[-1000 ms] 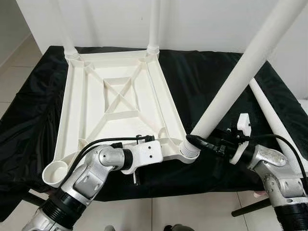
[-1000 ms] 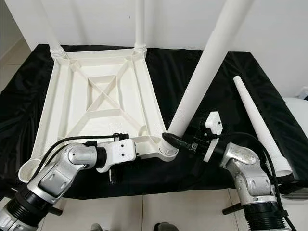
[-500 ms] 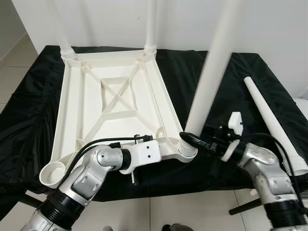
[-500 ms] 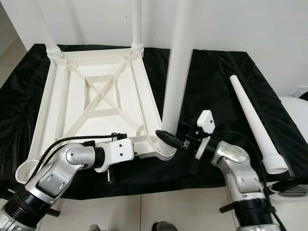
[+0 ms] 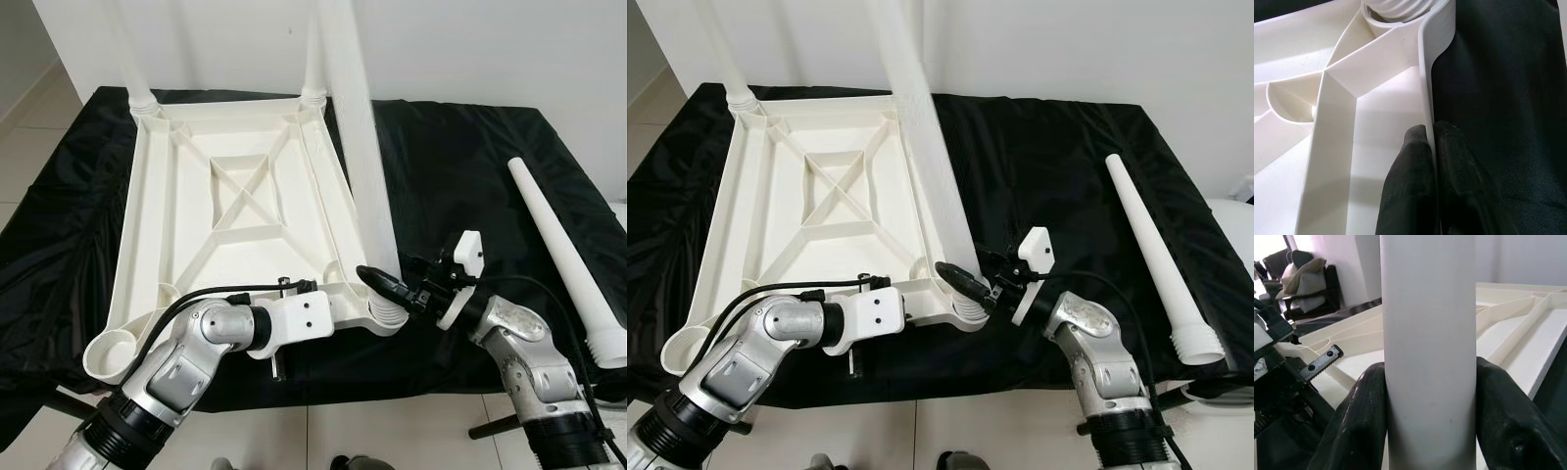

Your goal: Building children table

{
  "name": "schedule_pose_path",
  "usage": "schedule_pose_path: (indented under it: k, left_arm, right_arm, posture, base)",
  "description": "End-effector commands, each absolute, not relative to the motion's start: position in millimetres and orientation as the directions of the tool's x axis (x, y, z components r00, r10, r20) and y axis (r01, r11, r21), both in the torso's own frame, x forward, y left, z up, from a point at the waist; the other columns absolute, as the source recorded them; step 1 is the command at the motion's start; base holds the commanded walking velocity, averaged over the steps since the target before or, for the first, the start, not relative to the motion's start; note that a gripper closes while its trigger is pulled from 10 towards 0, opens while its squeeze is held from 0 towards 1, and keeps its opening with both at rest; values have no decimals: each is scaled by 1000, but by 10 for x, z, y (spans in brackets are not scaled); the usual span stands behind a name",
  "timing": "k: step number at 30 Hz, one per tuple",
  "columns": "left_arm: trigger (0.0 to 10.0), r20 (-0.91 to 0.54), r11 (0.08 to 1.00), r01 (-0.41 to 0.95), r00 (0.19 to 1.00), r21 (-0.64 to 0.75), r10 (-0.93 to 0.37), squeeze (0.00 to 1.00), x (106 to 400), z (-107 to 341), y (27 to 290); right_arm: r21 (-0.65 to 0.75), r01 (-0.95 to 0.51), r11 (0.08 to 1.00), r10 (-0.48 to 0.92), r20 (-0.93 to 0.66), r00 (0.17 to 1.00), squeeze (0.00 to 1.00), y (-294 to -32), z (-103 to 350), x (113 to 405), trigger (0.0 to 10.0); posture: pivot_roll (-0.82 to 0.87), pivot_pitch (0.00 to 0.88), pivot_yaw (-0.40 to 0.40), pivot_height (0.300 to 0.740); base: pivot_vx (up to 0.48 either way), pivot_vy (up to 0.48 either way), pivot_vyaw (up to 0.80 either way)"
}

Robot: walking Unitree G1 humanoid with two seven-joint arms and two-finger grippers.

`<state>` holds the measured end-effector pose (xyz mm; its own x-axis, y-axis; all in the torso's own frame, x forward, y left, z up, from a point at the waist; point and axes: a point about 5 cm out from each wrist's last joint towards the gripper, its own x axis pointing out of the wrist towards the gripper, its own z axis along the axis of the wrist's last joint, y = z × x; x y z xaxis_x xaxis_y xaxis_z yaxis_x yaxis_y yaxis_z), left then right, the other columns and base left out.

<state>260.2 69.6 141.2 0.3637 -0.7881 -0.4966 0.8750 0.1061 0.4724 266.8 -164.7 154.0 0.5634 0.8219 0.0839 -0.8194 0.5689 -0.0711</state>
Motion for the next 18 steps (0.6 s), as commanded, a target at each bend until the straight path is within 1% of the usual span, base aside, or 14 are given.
schedule_pose_path:
  k: [1, 7, 8, 10, 11, 13, 18]
  left_arm:
    - [10000, -495, 163, 850, 436, 501, -752, 0, 2651, 1363, 766]
    - [10000, -496, 157, 850, 433, 503, -753, 0, 2655, 1367, 758]
    - [10000, -496, 156, 850, 432, 503, -754, 0, 2655, 1367, 757]
    - [10000, -496, 156, 850, 431, 503, -754, 0, 2655, 1368, 755]
    - [10000, -496, 154, 850, 430, 503, -754, 0, 2655, 1368, 753]
    - [10000, -496, 154, 850, 430, 504, -754, 0, 2657, 1370, 750]
    - [10000, -494, 156, 848, 433, 506, -753, 0, 2665, 1375, 747]
  right_arm:
    - [45, -814, 580, 815, -22, 579, 0, -1680, 1219, 2565, 10000]
    - [62, -789, 612, 790, 15, 613, 0, -1734, 1234, 2518, 10000]
    - [68, -787, 613, 788, 19, 615, 0, -1738, 1240, 2516, 9137]
    - [72, -787, 613, 788, 21, 616, 0, -1739, 1243, 2514, 9137]
    - [80, -785, 614, 786, 30, 618, 0, -1741, 1254, 2516, 157]
    - [82, -789, 609, 789, 38, 613, 0, -1734, 1274, 2517, 0]
    - [94, -810, 579, 809, 57, 585, 0, -1717, 1323, 2500, 0]
  posture:
    - [-57, 138, -10, 740]
    - [-65, 139, -4, 740]
    - [-65, 139, -4, 740]
    - [-65, 139, -4, 740]
    - [-67, 138, -3, 740]
    - [-65, 136, -5, 740]
    - [-63, 135, -6, 740]
  base:
    - [0, 0, 0]
    - [0, 0, 0]
    - [0, 0, 0]
    - [0, 0, 0]
    - [0, 0, 0]
    - [0, 0, 0]
    - [0, 0, 0]
